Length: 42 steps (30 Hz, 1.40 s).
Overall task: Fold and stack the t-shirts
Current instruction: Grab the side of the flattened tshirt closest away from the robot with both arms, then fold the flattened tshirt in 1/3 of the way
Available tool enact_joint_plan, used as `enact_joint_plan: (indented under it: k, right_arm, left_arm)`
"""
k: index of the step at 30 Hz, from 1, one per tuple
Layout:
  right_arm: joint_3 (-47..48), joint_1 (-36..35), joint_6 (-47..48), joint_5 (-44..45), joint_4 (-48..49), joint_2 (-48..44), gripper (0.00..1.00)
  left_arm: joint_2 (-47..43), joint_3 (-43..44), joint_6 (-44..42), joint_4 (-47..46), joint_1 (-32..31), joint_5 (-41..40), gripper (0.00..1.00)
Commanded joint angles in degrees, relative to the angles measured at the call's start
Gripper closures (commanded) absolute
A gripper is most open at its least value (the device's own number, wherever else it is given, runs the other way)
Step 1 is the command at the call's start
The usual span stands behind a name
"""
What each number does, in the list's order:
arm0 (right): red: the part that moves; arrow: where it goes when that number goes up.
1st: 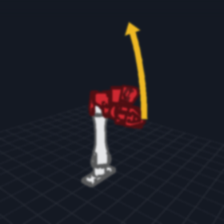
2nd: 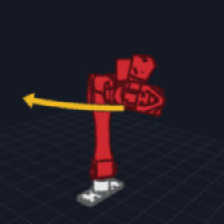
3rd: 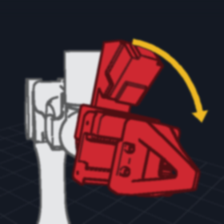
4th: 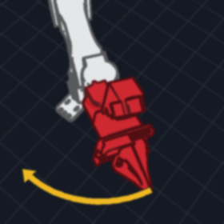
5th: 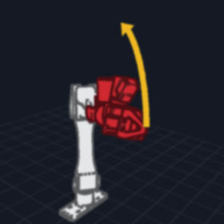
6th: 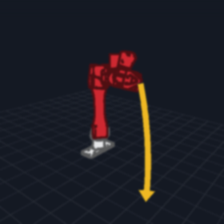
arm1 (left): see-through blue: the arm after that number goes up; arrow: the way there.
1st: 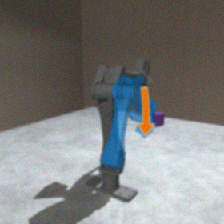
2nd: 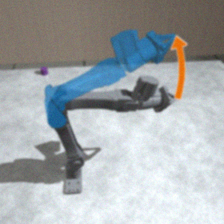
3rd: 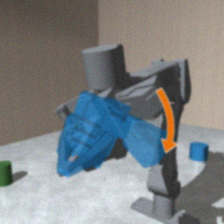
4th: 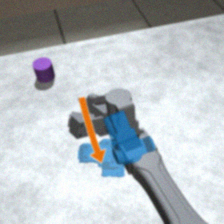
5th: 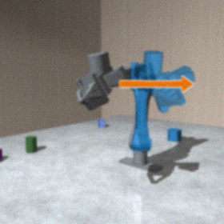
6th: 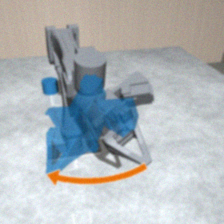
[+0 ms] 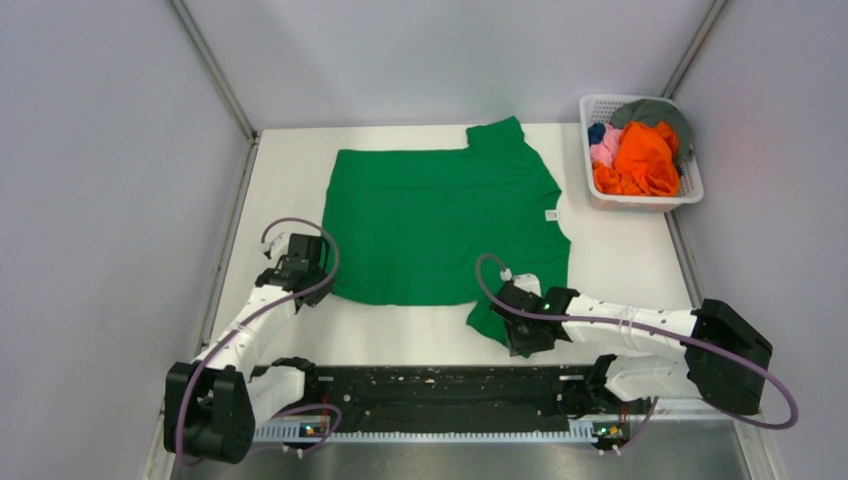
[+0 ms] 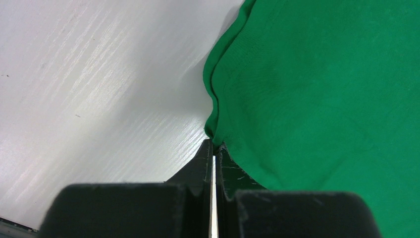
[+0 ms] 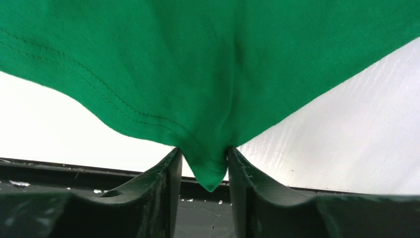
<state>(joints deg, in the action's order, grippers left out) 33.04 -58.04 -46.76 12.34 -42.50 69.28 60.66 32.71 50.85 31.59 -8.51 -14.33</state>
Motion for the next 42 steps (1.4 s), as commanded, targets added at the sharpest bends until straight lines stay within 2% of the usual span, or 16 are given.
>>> enact_joint_plan:
  k: [1, 3, 6, 12, 21, 31, 42]
  right_arm:
    - [-1.3, -0.8, -2.9, 3.5, 1.6, 1.7, 0.68]
    - [-1.2, 0.0, -3.1, 3.9, 1.2, 1.2, 0.75]
    - [-0.5, 0.5, -3.1, 4.2, 0.0, -0.1, 1.00]
    - [4.6, 3.2, -0.1, 4.5, -1.0, -4.2, 1.00]
    - [14.6, 17.1, 9.1, 0.9, 2.9, -5.8, 1.00]
    - [27.0, 31.8, 14.6, -2.3, 6.1, 3.6, 1.00]
    - [41.1, 39.5, 19.9, -4.9, 7.9, 19.0, 1.00]
  left_arm:
    - [0.1, 0.2, -0.4, -1.7, 0.2, 0.1, 1.00]
    - [-0.1, 0.2, -0.4, -1.5, 0.2, 0.0, 1.00]
    - [-0.7, 0.4, -0.4, -1.0, 0.2, -0.2, 1.00]
    - [-1.5, 2.0, -1.2, -1.3, 0.2, 1.8, 1.00]
    - [3.7, 8.9, -2.3, -2.2, 0.2, 2.3, 1.00]
    - [16.0, 21.0, -3.4, -2.6, 2.1, -1.0, 1.00]
    - [29.6, 34.8, -5.7, -3.0, 4.2, -0.3, 1.00]
